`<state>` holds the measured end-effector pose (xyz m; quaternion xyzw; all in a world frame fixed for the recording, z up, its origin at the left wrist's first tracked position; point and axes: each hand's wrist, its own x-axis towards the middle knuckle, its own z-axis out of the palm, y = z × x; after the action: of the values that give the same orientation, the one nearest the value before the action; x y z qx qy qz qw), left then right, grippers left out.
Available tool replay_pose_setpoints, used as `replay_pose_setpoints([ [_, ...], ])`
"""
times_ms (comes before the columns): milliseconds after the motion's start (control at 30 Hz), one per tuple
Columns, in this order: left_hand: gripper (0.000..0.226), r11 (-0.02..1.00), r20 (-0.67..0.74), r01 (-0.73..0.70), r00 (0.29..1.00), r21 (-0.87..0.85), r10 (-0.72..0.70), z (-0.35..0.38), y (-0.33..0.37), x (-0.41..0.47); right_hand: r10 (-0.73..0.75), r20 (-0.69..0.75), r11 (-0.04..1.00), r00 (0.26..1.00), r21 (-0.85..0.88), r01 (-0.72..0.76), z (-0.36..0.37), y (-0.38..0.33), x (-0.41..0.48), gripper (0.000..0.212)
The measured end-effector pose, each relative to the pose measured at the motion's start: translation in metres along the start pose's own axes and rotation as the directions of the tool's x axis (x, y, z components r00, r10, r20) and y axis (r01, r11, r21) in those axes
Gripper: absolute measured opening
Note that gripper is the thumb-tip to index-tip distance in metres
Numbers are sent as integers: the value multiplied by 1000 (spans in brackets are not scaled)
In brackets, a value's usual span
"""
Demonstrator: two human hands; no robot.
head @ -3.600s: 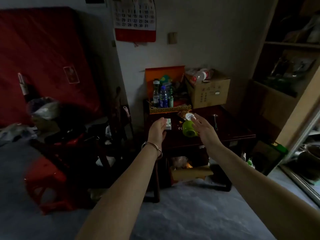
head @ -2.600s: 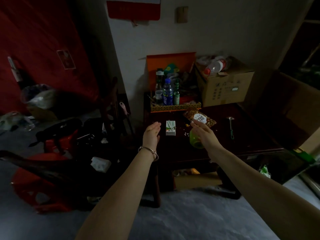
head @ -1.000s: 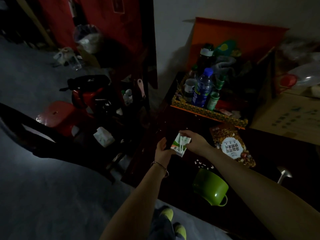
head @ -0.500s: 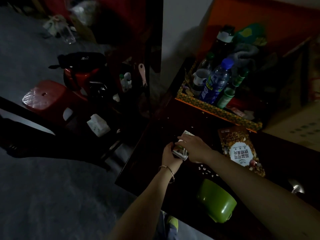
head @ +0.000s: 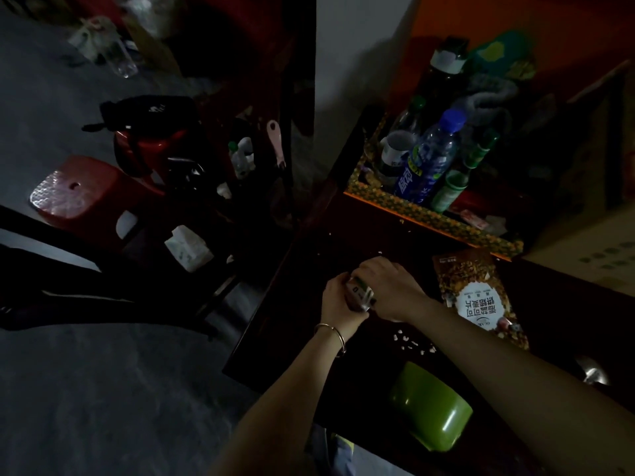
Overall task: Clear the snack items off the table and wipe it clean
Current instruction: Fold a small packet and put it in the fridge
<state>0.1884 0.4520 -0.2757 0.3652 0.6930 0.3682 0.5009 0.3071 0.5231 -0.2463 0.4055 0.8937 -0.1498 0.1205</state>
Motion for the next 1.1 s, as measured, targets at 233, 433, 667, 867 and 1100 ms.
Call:
replay_pose_setpoints([
  [233, 79, 917, 90, -300, 954, 262, 286, -31, 31, 10, 238, -65, 858, 969, 481, -179, -19, -5, -12, 60],
  [433, 42, 865, 288, -287, 941, 412, 175, -31, 49, 8, 378, 10, 703, 926, 648, -294, -8, -19, -24, 54],
  [667, 57, 672, 556, -476, 823, 567, 115, -28, 57, 8, 430, 69, 638, 900, 682, -357, 4, -19, -42, 59],
  [867, 58, 682, 594, -493, 798, 540, 107, -25, 56, 4, 394, 76, 680, 916, 647, -346, 2, -6, -51, 63],
  [1100, 88, 797, 308, -220, 950, 563, 45, -25, 48, -17, 284, 12, 763, 959, 603, -233, -17, -2, -45, 78],
])
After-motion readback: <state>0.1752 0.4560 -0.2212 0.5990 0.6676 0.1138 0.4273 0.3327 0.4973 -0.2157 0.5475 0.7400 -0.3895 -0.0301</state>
